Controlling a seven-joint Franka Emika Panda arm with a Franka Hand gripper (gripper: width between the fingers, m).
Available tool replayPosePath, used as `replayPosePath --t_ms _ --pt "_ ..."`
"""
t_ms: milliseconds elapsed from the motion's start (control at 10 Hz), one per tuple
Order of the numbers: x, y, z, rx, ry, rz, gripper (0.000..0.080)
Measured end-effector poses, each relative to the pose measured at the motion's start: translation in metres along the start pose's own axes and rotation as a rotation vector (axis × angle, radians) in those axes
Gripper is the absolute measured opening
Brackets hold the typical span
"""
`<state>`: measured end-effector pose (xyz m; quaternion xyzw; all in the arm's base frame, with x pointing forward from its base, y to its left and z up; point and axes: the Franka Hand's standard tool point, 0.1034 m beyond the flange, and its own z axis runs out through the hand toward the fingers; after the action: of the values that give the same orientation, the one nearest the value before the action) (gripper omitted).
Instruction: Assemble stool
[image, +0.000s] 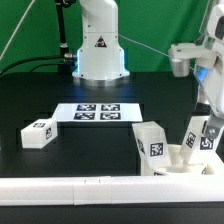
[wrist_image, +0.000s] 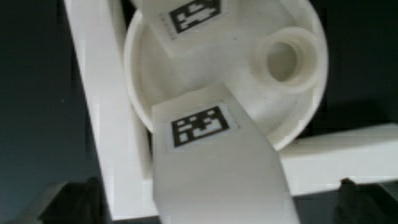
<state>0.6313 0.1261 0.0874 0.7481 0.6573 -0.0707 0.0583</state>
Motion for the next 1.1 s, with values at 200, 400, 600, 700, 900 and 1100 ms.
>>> replayPosePath --t_ms 200,400,600,700,900,1100 --pt "-0.006 0.007 0.010 -0.018 0.012 -0.030 0.0649" --pt "-0.008 0.007 0.010 -0.016 0.010 -0.019 0.0606" --pt "-0.009 0.008 0.010 -0.016 0.009 -0.017 0.0340" --pt "-0.009 0.008 0.010 -0.016 0.009 -0.017 0.0340" --pt "-0.010 0.008 0.011 -0.015 0.010 0.016 0.0340" --pt "-0.016 0.010 0.012 0.000 0.004 0.078 0.0340"
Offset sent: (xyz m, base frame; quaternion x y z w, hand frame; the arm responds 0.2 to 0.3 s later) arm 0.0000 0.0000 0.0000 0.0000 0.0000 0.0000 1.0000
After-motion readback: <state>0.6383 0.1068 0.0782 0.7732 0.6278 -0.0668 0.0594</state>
